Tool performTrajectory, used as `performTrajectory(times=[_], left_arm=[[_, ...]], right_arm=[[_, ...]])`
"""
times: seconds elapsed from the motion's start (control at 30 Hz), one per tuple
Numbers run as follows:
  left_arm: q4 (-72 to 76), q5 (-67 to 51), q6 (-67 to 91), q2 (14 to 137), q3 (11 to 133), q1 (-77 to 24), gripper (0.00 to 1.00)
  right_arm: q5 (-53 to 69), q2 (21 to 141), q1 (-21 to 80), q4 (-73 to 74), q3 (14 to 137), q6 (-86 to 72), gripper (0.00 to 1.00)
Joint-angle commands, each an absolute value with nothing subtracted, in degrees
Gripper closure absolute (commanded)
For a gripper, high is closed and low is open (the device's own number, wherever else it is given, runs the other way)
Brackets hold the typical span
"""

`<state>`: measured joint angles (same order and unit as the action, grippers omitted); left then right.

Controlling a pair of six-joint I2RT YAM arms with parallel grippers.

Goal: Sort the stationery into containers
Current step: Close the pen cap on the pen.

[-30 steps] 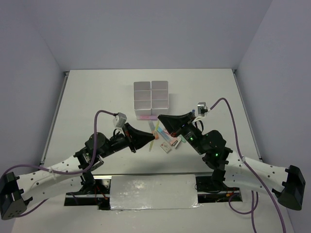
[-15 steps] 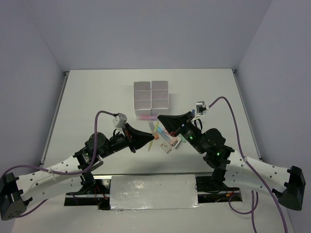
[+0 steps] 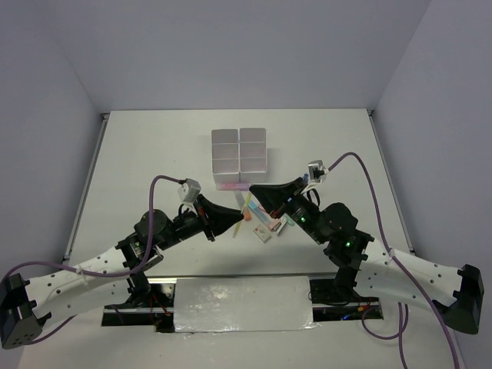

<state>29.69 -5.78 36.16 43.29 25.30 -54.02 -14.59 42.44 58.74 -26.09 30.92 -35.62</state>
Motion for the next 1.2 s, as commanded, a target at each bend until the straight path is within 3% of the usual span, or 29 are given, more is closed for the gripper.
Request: performTrajectory(times=[0.0,0.67,0.77,0.83,0.87,1.0,1.17], left_arm=[[36.12,-4.57,34.98,42.80,28.21,-53.79,1.00],[38.76,-0.27,33.67,43.24,31.02,-53.79,1.00],[37.80,-0.26,32.61,43.07,31.46,-53.79,1.00],[37.00,-0.79,31.73,43.07,31.64,-53.70,1.00],[36.83,-1.05,30.95,43.07,31.55,-53.70,1.00],[35.77,-2.02,29.36,43.42,30.85,-53.79,1.00],[37.70,-2.90,30.50,44.73,28.92,-53.79,1.00]], right_arm=[[-11.61,42.45,59.33,-25.40,33.93,-34.98,1.00],[-10.37,47.37,61.26,-26.46,31.20,-34.72,1.00],[-10.28,47.11,61.26,-26.63,30.59,-34.19,0.97],[-8.88,46.32,61.26,-27.42,30.41,-33.49,0.91],[-8.44,45.80,61.17,-27.51,30.58,-32.96,0.82],[-7.29,44.83,61.26,-26.20,32.16,-31.55,0.73],[-7.82,44.56,61.26,-25.49,33.05,-30.76,0.71]])
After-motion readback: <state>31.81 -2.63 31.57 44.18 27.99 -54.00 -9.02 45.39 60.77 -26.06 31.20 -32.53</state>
